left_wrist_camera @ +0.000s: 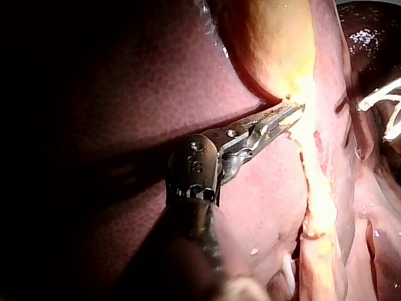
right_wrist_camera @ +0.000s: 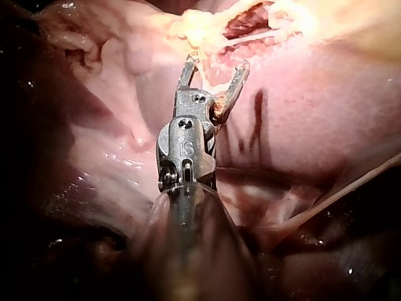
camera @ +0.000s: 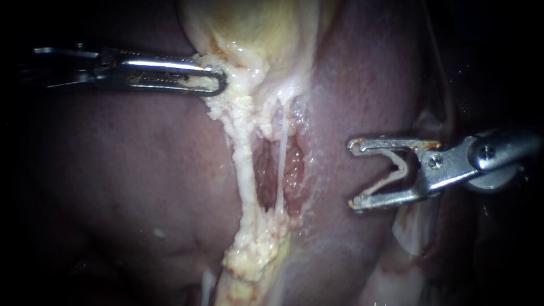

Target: Clipping first clip left tube

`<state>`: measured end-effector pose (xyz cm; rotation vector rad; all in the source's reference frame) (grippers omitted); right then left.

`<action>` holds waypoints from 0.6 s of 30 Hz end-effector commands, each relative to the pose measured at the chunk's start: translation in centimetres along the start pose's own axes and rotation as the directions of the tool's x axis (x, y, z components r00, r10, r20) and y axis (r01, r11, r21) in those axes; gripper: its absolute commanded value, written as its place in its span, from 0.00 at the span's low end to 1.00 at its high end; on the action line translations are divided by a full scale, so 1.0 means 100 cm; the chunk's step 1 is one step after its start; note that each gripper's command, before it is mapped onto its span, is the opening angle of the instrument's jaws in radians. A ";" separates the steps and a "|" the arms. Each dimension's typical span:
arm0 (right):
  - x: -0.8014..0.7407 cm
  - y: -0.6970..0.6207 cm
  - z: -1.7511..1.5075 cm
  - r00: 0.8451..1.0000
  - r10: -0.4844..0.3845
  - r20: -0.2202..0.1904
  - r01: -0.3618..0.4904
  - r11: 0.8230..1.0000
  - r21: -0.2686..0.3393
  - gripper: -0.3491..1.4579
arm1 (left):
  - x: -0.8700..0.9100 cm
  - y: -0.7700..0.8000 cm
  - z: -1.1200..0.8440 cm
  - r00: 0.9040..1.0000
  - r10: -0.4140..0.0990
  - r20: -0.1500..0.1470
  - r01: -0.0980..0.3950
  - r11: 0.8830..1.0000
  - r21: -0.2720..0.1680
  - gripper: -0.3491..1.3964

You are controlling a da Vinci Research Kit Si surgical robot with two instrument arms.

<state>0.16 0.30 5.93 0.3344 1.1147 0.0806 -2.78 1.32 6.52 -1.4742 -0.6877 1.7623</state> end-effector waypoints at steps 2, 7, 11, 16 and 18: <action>0.0000 0.0000 0.0001 1.000 0.000 0.000 0.000 1.000 0.000 0.47 | 0.0005 0.0005 -0.0009 1.000 -0.004 0.001 0.004 1.000 -0.005 0.00; 0.0000 0.0000 0.0001 1.000 0.000 0.000 0.000 1.000 -0.001 0.47 | 0.0034 0.0024 -0.0041 1.000 -0.024 -0.017 0.023 1.000 -0.018 0.00; 0.0001 -0.0001 0.0003 1.000 0.000 0.000 0.000 1.000 -0.001 0.47 | 0.0055 0.0035 -0.0061 0.999 -0.014 -0.041 0.014 1.000 -0.020 0.00; 0.0009 -0.0005 0.0014 1.000 0.002 0.005 -0.002 1.000 -0.006 0.47 | 0.0056 0.0037 -0.0064 0.999 -0.010 -0.047 0.009 1.000 -0.019 0.00; 0.0012 -0.0007 0.0022 1.000 0.002 0.001 -0.002 1.000 -0.002 0.47 | 0.0054 0.0036 -0.0062 0.999 -0.009 -0.047 0.008 1.000 -0.018 0.00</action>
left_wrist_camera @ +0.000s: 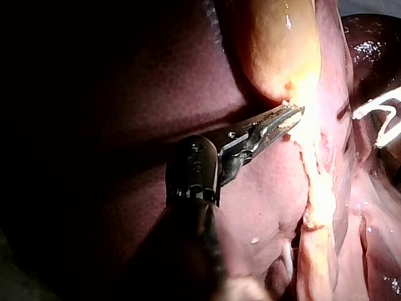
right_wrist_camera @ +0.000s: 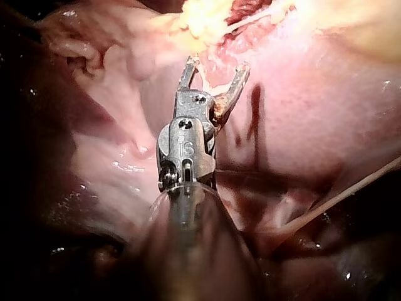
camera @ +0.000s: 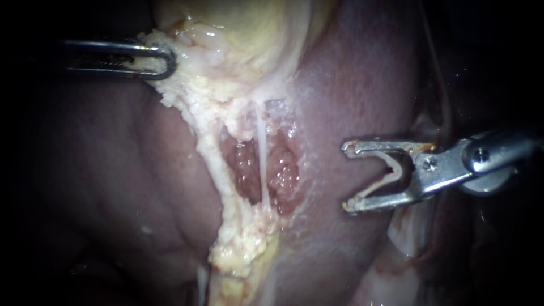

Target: Clipping first clip left tube

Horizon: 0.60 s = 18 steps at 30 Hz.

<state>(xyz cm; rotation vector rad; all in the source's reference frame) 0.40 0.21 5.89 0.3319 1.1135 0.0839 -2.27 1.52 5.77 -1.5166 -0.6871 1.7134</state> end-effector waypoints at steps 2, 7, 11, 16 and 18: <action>0.0002 -0.0002 0.0013 1.000 0.000 -0.002 0.000 1.000 0.011 0.47 | -0.0002 -0.0002 0.0002 1.000 0.002 -0.001 -0.002 1.000 0.001 0.00; 0.0002 -0.0010 0.0051 1.000 0.027 -0.009 -0.027 0.999 0.039 0.47 | -0.0002 -0.0002 0.0003 1.000 0.002 -0.001 -0.002 1.000 0.001 0.00; 0.0001 -0.0015 0.0079 0.999 0.037 -0.017 -0.036 0.997 0.070 0.47 | -0.0002 -0.0002 0.0003 1.000 0.002 -0.001 -0.002 1.000 0.001 0.00; 0.0002 -0.0015 0.0105 0.998 0.049 -0.027 -0.046 0.993 0.106 0.47 | -0.0003 -0.0003 0.0004 1.000 0.002 -0.001 -0.002 1.000 0.001 0.00; 0.0003 -0.0014 0.0115 0.998 0.059 -0.031 -0.056 0.993 0.108 0.47 | -0.0003 -0.0003 0.0004 1.000 0.003 -0.001 -0.003 1.000 0.001 0.00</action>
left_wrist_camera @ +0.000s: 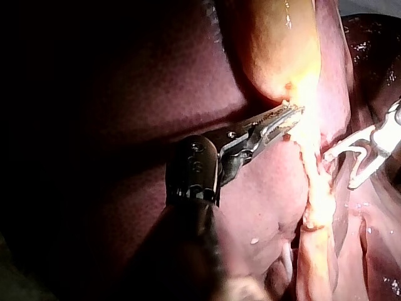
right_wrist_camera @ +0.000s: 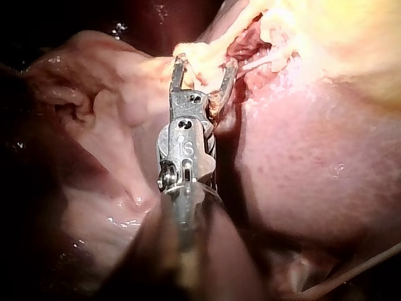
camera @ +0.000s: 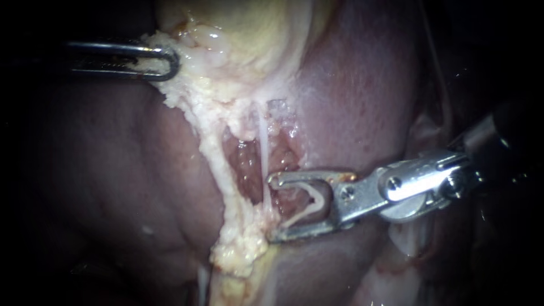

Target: Clipping first clip left tube

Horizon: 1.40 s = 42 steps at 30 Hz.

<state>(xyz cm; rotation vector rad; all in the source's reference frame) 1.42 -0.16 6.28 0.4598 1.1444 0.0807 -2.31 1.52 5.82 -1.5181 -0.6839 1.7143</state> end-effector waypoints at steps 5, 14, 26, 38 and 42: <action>-0.0001 0.0007 0.0019 1.000 0.006 -0.002 -0.006 1.000 -0.007 0.47 | -0.0001 -0.0001 0.0001 1.000 0.001 0.000 -0.001 1.000 0.001 0.00; -0.0005 0.0014 0.0043 0.998 0.024 -0.053 -0.020 0.998 0.058 0.47 | -0.0001 -0.0001 0.0002 1.000 0.001 0.000 -0.001 1.000 0.002 0.00; 0.0002 0.0019 0.0078 0.984 0.070 -0.162 -0.034 0.976 0.214 0.45 | -0.0001 -0.0001 0.0004 1.000 0.001 -0.001 -0.001 1.000 0.002 0.00; -0.0004 -0.0019 0.0097 0.982 0.106 -0.159 -0.051 0.947 0.316 0.44 | -0.0001 -0.0003 0.0003 1.000 0.001 0.000 -0.001 1.000 0.001 0.00; 0.0000 -0.0027 0.0091 0.980 0.123 -0.157 -0.067 0.944 0.324 0.44 | -0.0001 -0.0003 0.0002 1.000 0.001 0.000 -0.001 1.000 0.001 0.00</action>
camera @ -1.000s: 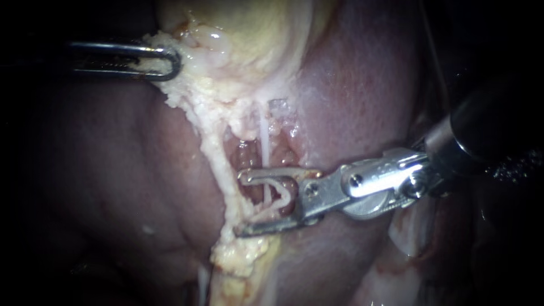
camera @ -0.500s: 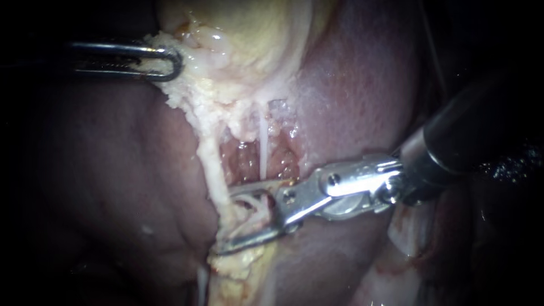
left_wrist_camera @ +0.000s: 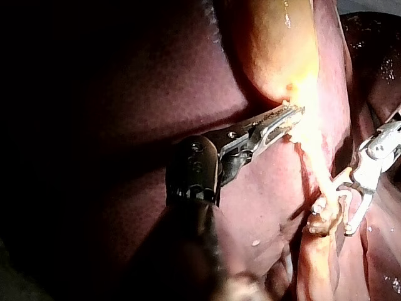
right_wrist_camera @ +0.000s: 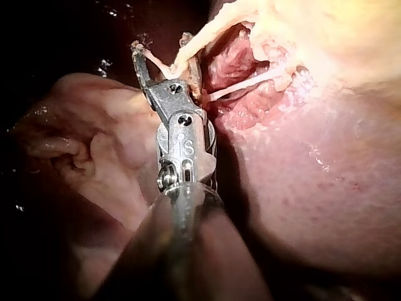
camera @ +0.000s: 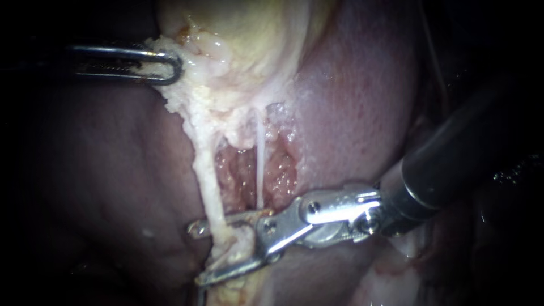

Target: Clipping first clip left tube

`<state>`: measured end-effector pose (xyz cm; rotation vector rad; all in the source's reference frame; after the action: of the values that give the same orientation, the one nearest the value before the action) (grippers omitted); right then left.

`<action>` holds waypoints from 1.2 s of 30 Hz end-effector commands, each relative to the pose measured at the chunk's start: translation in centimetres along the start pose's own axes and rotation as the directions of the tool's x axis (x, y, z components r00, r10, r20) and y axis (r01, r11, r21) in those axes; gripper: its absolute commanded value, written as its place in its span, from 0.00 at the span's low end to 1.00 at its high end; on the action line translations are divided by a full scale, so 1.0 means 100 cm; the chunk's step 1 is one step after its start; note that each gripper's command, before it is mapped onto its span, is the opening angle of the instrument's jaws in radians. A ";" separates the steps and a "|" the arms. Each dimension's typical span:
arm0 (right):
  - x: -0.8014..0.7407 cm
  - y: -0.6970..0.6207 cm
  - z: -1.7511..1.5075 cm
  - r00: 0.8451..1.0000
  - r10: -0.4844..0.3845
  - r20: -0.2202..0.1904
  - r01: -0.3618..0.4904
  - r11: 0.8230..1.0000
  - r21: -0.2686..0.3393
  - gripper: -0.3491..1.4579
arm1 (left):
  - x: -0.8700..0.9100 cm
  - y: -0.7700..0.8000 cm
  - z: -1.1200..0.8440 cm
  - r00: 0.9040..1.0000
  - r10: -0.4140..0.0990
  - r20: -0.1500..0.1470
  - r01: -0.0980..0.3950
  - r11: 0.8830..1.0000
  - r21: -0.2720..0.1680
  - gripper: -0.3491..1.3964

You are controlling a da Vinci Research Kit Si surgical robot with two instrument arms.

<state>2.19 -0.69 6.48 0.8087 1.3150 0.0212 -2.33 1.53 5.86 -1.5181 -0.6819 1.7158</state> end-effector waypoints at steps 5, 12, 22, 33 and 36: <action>0.0004 -0.0001 0.0000 0.999 0.036 -0.003 -0.036 0.999 0.000 0.42 | 0.0000 0.0000 0.0000 1.000 0.000 0.000 0.000 1.000 0.000 0.00; 0.0007 0.0002 -0.0003 0.987 0.162 -0.014 -0.162 0.986 -0.032 0.33 | 0.0000 0.0000 0.0000 1.000 0.000 0.000 0.000 1.000 0.000 0.00; 0.0012 0.0002 -0.0012 0.969 0.247 -0.023 -0.248 0.968 -0.036 0.00 | 0.0000 0.0000 0.0000 1.000 0.000 0.000 0.000 1.000 0.000 0.00; 0.0011 0.0003 -0.0014 0.967 0.253 -0.014 -0.253 0.967 -0.038 0.00 | 0.0000 -0.0002 0.0000 1.000 0.000 0.000 0.000 1.000 0.000 0.00; 0.0010 0.0003 -0.0014 0.967 0.253 -0.014 -0.253 0.967 -0.039 0.00 | 0.0001 -0.0003 0.0000 1.000 0.000 0.000 0.000 1.000 0.000 0.00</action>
<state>2.11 -0.55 6.40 0.9390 1.2089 0.2534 -2.32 1.55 5.87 -1.5183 -0.6819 1.7154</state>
